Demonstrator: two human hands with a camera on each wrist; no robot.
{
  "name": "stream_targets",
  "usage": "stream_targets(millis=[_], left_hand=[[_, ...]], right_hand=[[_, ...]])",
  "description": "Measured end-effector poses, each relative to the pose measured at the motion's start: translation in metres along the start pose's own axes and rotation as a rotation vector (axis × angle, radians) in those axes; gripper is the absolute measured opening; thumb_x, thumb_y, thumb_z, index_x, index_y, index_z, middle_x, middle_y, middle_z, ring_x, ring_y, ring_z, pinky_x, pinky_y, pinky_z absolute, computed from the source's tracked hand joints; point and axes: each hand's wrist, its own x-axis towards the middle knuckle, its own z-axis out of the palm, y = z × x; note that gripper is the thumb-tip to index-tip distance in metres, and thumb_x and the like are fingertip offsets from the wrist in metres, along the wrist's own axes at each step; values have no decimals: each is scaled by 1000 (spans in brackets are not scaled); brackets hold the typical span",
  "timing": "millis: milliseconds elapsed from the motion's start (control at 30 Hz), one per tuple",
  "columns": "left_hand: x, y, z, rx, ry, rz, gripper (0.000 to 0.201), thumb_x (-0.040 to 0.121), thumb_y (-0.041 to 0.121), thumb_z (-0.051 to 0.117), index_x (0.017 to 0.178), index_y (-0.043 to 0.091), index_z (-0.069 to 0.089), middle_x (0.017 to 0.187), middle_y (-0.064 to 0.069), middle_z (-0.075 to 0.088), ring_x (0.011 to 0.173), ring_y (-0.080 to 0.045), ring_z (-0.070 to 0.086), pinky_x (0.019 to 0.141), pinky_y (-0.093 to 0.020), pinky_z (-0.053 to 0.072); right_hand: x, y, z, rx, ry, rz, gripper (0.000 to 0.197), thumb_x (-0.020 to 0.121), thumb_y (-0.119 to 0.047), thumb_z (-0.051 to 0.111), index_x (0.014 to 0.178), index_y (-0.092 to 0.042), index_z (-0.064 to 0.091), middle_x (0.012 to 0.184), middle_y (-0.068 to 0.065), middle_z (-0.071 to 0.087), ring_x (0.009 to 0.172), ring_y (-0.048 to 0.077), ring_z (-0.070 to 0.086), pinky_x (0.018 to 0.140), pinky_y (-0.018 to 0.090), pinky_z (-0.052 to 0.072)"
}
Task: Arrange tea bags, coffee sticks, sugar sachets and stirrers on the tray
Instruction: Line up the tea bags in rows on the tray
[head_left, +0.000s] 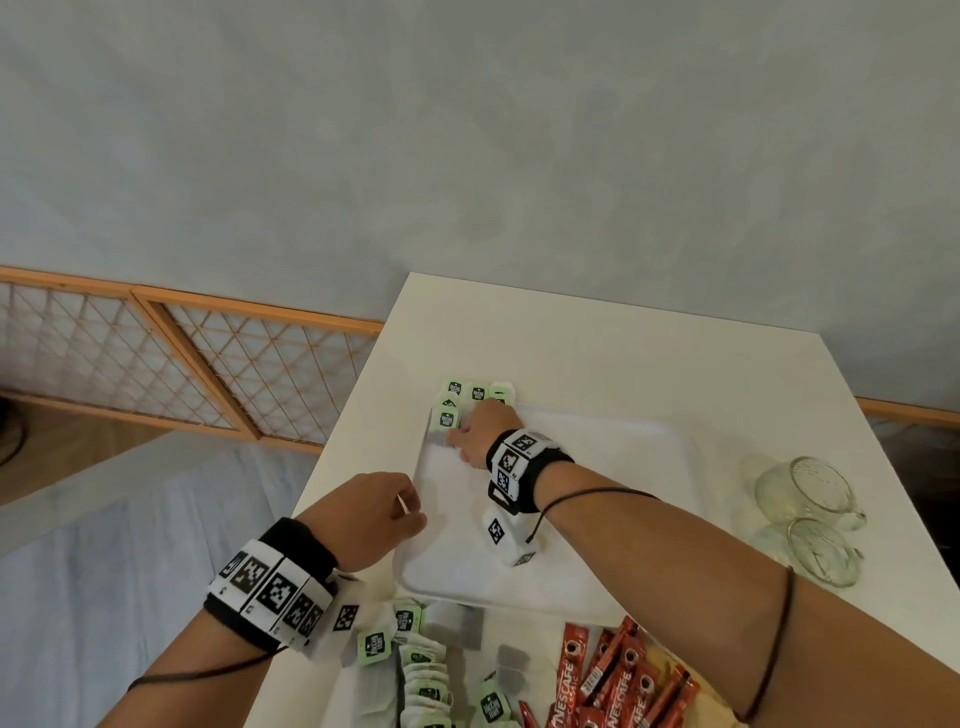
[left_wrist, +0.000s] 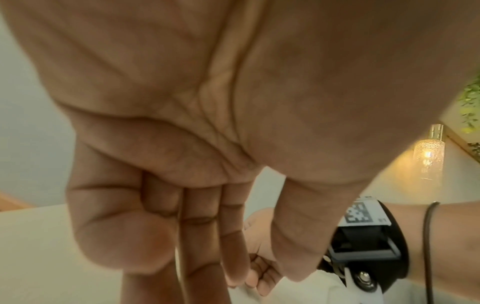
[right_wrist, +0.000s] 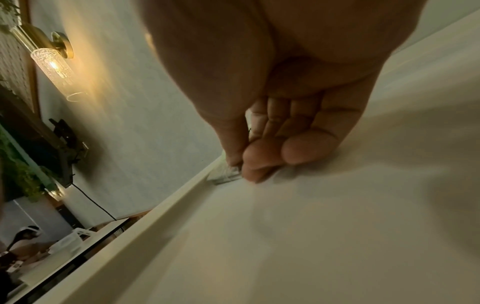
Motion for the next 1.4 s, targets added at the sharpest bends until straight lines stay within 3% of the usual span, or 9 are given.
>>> stream_targets(millis=[167, 300, 533, 633, 733, 967, 1133, 1267, 1400], left_hand=[[-17, 11, 6, -17, -75, 77, 24, 85, 54, 67, 96, 33, 63, 88, 15, 66, 75, 0, 60, 73, -17, 49], [-30, 20, 9, 6, -186, 154, 35, 77, 64, 68, 96, 35, 67, 88, 19, 67, 77, 0, 63, 75, -17, 53], [-51, 28, 17, 71, -295, 219, 45, 65, 72, 71, 90, 35, 71, 86, 22, 67, 80, 1, 63, 77, -22, 55], [-59, 31, 17, 92, -341, 214, 48, 62, 71, 74, 94, 36, 69, 91, 20, 66, 85, 0, 61, 81, -24, 54], [-63, 31, 22, 118, -383, 187, 43, 62, 60, 79, 94, 35, 66, 92, 16, 66, 87, -2, 62, 83, -29, 54], [-64, 29, 40, 132, -375, 179, 22, 73, 40, 76, 90, 31, 66, 85, 15, 66, 76, -1, 61, 72, -20, 53], [-64, 33, 43, 133, -323, 190, 10, 79, 34, 70, 84, 25, 70, 77, 11, 68, 63, 1, 57, 61, -12, 45], [-59, 37, 39, 16, -312, 188, 17, 78, 38, 68, 81, 21, 70, 78, 2, 71, 63, -7, 60, 64, -25, 51], [-51, 39, 35, -112, -275, 206, 25, 77, 43, 68, 81, 18, 70, 82, -2, 72, 77, -20, 67, 75, -39, 56]], right_hand=[[-27, 3, -11, 11, -71, -35, 46, 92, -48, 62, 86, -4, 72, 80, 6, 75, 73, 27, 72, 73, 39, 61], [-74, 8, -23, 10, -203, -168, 33, 96, -37, 63, 89, -6, 72, 80, 5, 74, 59, 13, 62, 60, 25, 50], [-160, 33, -30, -221, -419, -410, 25, 96, -39, 64, 110, -22, 74, 96, -11, 69, 73, -4, 55, 71, 21, 43], [-185, 53, -16, -303, -513, -438, 25, 96, -26, 56, 115, -29, 72, 103, -7, 73, 79, 8, 66, 82, 32, 56], [-201, 67, -4, -399, -547, -490, 37, 97, -16, 49, 126, -28, 67, 111, -5, 71, 95, 16, 66, 89, 35, 53], [-219, 79, 12, -494, -520, -538, 40, 99, -23, 58, 139, -26, 58, 118, 3, 61, 103, 21, 58, 80, 30, 38], [-221, 85, 17, -465, -459, -505, 26, 96, -27, 65, 121, -24, 65, 109, -3, 68, 95, 18, 62, 77, 32, 45], [-221, 91, 17, -445, -405, -482, 15, 93, -33, 70, 105, -24, 70, 99, -4, 67, 85, 17, 63, 76, 35, 52], [-220, 91, 2, -394, -342, -494, 19, 93, -36, 70, 107, -25, 72, 99, -8, 59, 80, 11, 57, 66, 22, 42]])
